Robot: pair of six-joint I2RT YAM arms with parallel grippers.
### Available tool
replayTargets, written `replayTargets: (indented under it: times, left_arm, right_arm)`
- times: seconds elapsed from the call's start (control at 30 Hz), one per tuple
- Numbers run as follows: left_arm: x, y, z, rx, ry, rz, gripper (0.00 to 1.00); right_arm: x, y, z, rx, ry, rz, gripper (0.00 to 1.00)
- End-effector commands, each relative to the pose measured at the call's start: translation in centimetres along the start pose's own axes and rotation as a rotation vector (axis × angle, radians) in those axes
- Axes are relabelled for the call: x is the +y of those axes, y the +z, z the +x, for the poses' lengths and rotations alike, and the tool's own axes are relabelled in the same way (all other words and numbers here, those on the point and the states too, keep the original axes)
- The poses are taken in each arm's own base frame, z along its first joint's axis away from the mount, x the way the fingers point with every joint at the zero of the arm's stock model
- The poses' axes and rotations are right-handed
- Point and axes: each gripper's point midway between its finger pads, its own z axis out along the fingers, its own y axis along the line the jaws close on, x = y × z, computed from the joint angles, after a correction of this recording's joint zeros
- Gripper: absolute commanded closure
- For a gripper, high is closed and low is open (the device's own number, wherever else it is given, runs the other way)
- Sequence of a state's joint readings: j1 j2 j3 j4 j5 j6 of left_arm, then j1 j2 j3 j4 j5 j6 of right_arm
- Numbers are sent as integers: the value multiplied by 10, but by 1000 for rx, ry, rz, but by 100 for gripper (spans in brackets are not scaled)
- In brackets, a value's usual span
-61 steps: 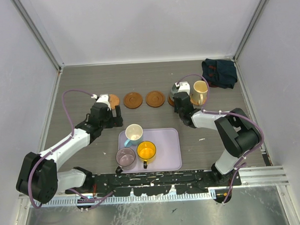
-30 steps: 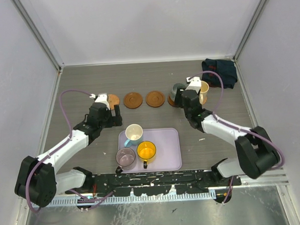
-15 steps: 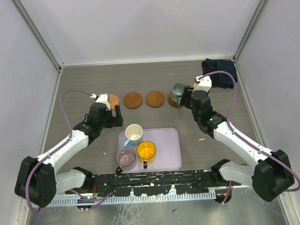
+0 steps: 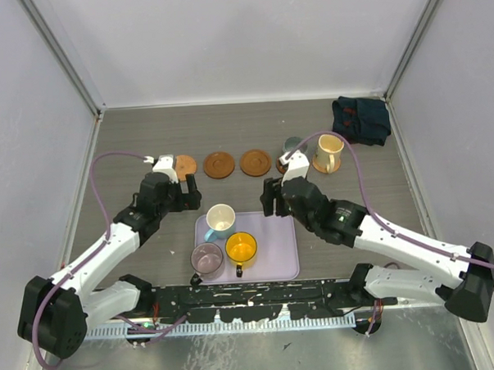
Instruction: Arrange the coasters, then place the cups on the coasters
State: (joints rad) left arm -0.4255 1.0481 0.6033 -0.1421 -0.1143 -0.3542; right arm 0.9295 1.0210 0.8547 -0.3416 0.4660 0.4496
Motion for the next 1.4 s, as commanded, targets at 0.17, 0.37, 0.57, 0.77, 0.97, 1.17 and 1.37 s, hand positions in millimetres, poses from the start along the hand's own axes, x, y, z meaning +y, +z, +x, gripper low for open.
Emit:
replayTargets:
  times: [0.17,0.37,0.57,0.77,0.97,1.17,1.37]
  left_arm:
    - [-5,-3,0,-5,-38,22,2]
    - [-1,-2,12,13,-39,10,2]
    - [-1,-3,14,18,-37,18,2]
    - [-3,-7,14,9,-37,31,2]
    - [-2,-10,18,6,-48,38,2]
    - [-1,-14,20,1,-50,39,2]
    - [-2,-15,19,-7,-60,45,2]
  right_arm:
    - [44,-31,82,254,-19,-85,16]
    - [71,-46,117,291,-139,-124,0]
    - [93,-50,136,300,-174,-132,0]
    - [108,-48,151,313,-243,-126,0]
    - [124,-45,155,305,-265,-143,0]
    - [121,-41,159,297,-251,-111,0]
    - [101,-40,178,360,-291,-13,0]
